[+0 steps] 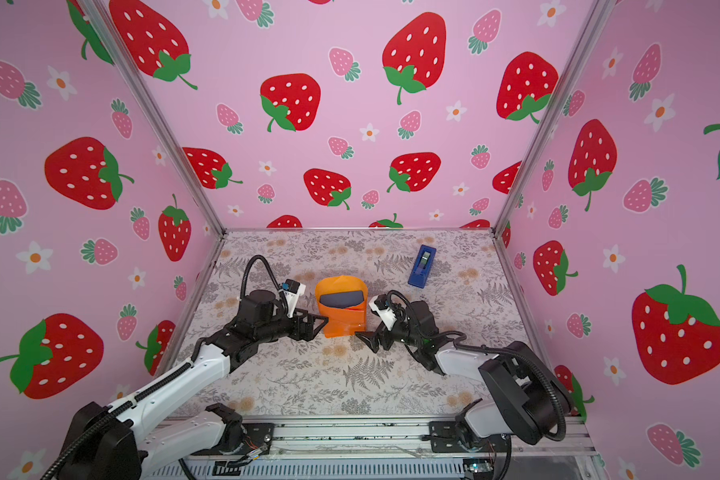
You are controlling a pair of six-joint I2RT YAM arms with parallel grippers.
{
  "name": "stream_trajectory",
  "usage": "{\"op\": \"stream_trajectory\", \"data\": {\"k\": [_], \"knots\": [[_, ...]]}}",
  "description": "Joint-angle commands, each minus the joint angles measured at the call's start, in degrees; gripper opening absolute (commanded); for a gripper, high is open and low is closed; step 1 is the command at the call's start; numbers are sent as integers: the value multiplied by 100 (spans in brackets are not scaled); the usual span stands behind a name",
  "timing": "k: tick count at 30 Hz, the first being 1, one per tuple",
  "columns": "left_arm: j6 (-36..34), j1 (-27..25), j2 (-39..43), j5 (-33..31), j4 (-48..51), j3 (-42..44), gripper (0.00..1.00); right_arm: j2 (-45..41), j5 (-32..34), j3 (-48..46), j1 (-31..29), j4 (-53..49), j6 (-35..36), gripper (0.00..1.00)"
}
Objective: Wrap the gift box in paper
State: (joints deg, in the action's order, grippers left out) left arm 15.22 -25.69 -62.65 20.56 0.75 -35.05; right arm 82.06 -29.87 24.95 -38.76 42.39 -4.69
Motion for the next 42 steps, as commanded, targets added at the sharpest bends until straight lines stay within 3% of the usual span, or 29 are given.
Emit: {"op": "stream_trajectory", "data": {"k": [1,7,16,38,42], "knots": [[-175,-49,-60,-59,-348,72,92,144,172,305,-35,304,231,94],[-257,-66,-231,-11,-443,95,92,342,464,608,-28,16,438,84],[-312,-73,-296,-34,-417,56,91,180,315,892,-35,-369,390,72],[16,-76,-791,51,-837,-404,90,214,414,1190,-30,-643,-126,71],[19,-71,-892,-52,-773,-480,86,243,393,1203,-33,-649,-164,71]]}}
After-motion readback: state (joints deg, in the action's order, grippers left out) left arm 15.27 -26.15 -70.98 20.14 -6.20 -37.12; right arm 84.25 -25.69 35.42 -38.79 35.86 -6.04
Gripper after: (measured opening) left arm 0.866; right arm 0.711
